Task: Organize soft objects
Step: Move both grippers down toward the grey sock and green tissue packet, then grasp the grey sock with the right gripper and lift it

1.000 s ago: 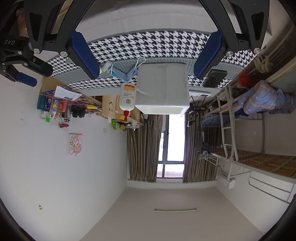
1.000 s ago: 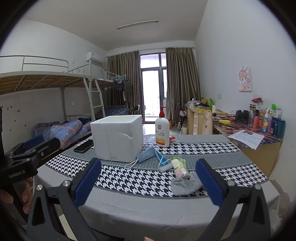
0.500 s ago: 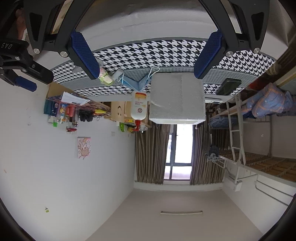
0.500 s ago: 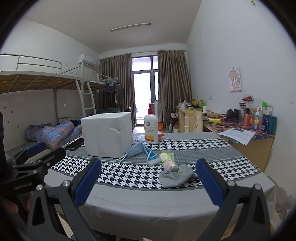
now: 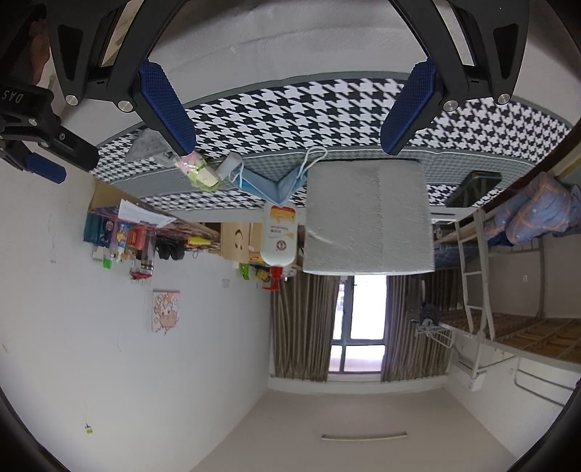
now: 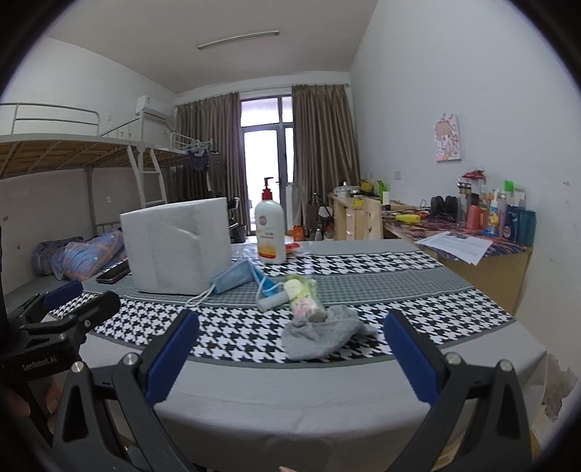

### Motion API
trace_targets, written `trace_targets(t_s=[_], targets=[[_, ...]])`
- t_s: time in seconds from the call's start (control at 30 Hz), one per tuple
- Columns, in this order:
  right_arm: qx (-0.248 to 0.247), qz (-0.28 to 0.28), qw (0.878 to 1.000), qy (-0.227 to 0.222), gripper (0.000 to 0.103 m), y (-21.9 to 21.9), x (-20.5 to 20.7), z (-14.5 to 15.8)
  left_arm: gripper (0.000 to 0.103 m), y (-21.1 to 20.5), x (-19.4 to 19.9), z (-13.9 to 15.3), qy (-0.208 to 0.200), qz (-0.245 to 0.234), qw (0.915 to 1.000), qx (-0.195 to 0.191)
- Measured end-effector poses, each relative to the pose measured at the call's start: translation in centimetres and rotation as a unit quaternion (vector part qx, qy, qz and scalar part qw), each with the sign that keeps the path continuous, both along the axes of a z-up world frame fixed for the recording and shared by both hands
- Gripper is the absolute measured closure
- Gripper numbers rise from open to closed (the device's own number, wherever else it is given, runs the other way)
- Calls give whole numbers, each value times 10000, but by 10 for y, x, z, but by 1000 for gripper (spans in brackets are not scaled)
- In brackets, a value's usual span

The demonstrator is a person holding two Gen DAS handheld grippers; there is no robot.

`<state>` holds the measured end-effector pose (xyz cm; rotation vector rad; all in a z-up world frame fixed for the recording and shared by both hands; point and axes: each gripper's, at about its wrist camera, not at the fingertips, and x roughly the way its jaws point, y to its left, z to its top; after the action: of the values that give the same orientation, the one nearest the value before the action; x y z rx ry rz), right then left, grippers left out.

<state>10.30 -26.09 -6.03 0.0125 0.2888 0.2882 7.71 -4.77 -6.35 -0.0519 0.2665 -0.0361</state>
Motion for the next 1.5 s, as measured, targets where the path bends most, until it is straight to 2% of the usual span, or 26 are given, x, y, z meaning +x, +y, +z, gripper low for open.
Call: trace_targets(t_s=[0.37, 0.83, 1.07, 1.17, 1.33, 1.43, 1.5], targets=[[-74, -184, 9988, 441, 0, -21, 34, -17, 1, -20, 39, -6, 358, -246, 9990, 97], [48, 127, 9938, 1104, 0, -19, 87, -34, 1, -37, 87, -17, 833, -331, 9956, 259], [94, 250, 9898, 1400, 0, -20, 105, -41, 1, -34, 106, -19, 1177, -556, 9915, -75], [144, 360, 9872, 1545, 6, -20, 110, -43, 1, -39, 109, -16, 1165, -574, 9915, -19], [136, 412, 9827, 1801, 24, -22, 118, -49, 1, -49, 119, -14, 1282, -736, 9890, -22], [155, 485, 9802, 1912, 41, -24, 121, -52, 1, -57, 125, -15, 1364, -804, 9874, 15], [95, 457, 9802, 1923, 63, -25, 120, -53, 1, -62, 129, -15, 1412, -844, 9864, 39]])
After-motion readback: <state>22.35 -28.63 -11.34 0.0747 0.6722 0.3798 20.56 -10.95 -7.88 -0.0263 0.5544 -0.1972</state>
